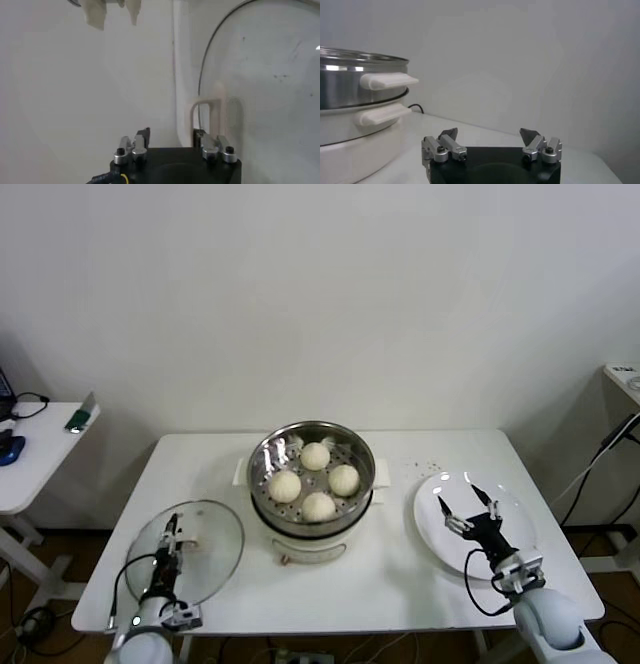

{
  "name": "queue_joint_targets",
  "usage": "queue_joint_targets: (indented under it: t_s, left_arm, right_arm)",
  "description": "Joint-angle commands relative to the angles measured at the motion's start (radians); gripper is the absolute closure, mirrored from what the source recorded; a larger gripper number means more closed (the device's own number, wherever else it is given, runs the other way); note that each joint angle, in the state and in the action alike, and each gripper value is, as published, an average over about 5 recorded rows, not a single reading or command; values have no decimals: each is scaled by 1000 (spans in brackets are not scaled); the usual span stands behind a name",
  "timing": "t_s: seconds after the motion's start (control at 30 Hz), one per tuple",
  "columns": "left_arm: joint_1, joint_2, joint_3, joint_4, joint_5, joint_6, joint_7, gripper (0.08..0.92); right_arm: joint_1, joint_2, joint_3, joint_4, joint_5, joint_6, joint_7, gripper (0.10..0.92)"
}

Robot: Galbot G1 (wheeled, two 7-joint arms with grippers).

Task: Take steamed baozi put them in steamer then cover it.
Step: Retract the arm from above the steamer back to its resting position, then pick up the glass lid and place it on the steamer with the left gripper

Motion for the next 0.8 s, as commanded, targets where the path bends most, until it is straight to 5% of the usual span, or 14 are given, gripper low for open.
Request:
queue_joint_targets:
  t_s: [0.03,0.4,0.8]
  left_arm:
    - [-16,0,0,14,-26,-8,-5,528]
    - [37,28,4,-122,-78,2,-2,833]
    - [207,121,-16,-457,-173,113,16,857]
  right_arm:
    - [0,8,6,-10,-11,2,-2,203]
    - [14,10,6,-30,-18,8,-6,203]
    - [39,-10,-8,-46,-17,8,-4,203]
